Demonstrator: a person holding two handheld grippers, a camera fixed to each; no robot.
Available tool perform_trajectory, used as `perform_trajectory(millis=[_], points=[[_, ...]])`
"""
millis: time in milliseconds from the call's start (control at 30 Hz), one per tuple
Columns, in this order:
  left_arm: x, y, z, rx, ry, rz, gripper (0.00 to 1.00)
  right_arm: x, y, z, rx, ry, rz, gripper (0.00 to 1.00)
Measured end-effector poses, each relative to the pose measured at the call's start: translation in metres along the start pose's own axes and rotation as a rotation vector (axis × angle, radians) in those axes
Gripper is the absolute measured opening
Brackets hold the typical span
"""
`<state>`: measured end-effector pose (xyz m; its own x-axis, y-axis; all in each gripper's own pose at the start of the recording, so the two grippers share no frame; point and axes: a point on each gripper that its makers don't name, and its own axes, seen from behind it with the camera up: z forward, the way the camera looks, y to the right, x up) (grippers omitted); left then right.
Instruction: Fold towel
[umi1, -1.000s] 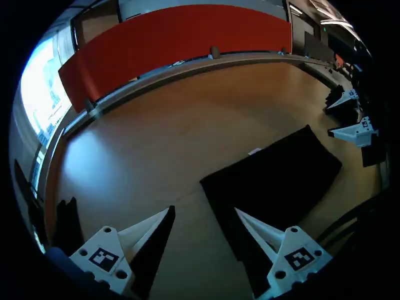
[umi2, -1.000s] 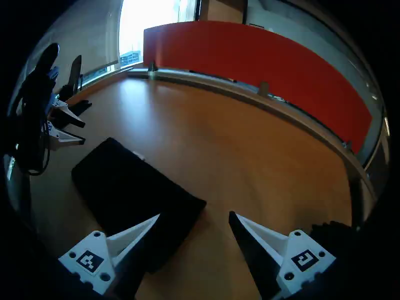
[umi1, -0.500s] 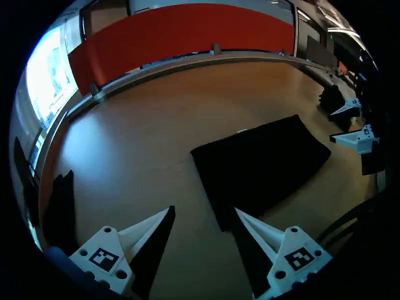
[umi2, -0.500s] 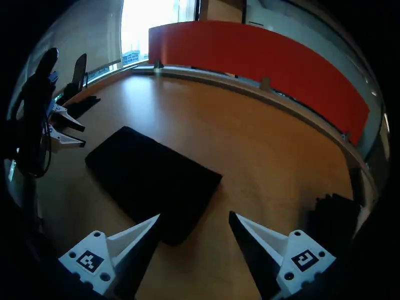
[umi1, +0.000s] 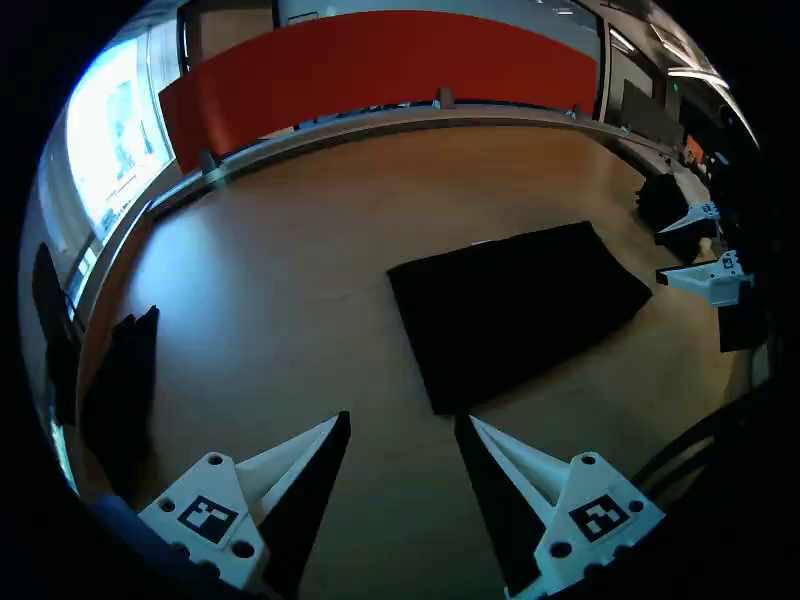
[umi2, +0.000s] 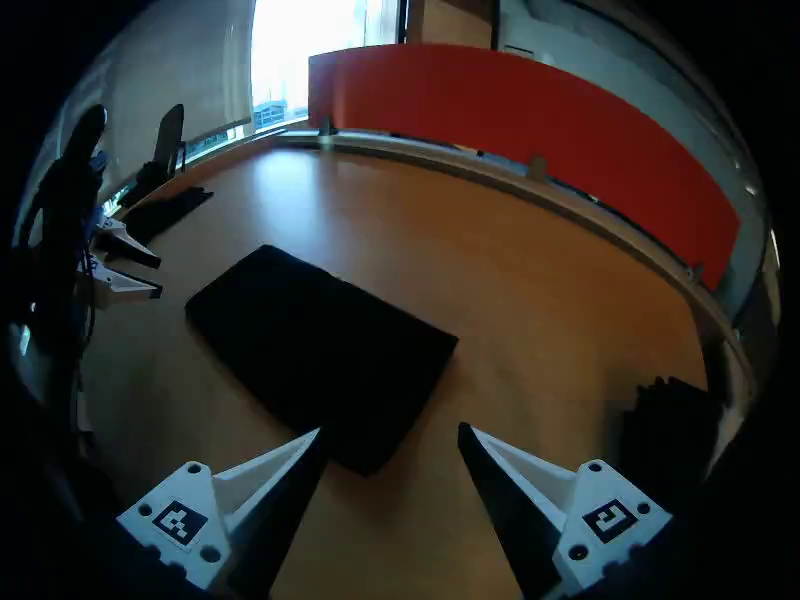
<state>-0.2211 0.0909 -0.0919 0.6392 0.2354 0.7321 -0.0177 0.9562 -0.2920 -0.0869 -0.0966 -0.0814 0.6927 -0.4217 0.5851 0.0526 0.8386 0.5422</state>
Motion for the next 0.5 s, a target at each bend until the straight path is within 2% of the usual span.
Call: perform_trajectory(millis=[500], points=[[-0.031, -0.008, -0.031, 0.047, 0.006, -0.104, 0.77, -0.005, -0.006, 0.008, 0.081, -0.032, -0.093, 0.97]])
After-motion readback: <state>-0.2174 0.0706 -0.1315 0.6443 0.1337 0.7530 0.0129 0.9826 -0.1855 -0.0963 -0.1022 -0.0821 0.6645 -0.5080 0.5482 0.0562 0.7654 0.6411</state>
